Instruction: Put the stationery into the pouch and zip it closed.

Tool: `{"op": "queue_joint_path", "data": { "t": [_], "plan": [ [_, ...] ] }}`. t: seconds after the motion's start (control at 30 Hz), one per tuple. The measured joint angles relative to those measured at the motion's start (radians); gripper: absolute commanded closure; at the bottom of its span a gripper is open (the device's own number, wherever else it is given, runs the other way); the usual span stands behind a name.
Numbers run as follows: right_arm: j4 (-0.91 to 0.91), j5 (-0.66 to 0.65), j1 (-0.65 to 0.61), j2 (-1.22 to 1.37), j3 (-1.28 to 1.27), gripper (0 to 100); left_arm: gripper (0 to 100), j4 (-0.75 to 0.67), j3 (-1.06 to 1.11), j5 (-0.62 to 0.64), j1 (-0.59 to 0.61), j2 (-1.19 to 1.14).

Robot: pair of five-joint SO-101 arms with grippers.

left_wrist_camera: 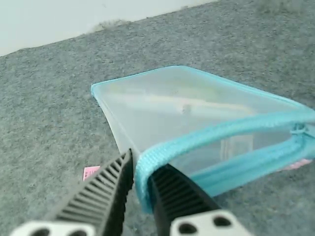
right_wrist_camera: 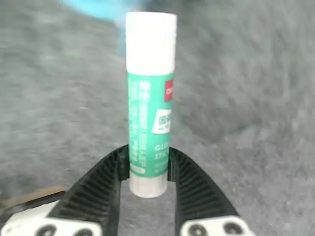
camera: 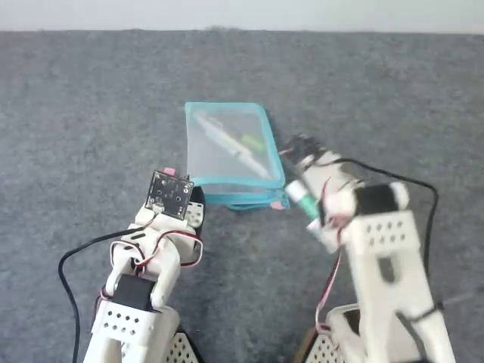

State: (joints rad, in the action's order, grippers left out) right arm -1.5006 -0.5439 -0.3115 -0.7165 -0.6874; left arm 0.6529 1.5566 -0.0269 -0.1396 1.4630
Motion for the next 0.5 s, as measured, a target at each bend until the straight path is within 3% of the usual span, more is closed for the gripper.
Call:
{"op": "queue_joint_path", "data": {
  "t": [0.2, 0.5],
  "plan": [
    [-0.051, 0.1, -0.204, -0.071, 0.043, 99.1, 99, 0.0, 0.0, 0.0, 0.0, 0.0],
    [-0.051, 0.114, -0.216, 0.132, 0.233, 99.1, 99, 0.0, 0.0, 0.0, 0.0, 0.0]
  ]
}}
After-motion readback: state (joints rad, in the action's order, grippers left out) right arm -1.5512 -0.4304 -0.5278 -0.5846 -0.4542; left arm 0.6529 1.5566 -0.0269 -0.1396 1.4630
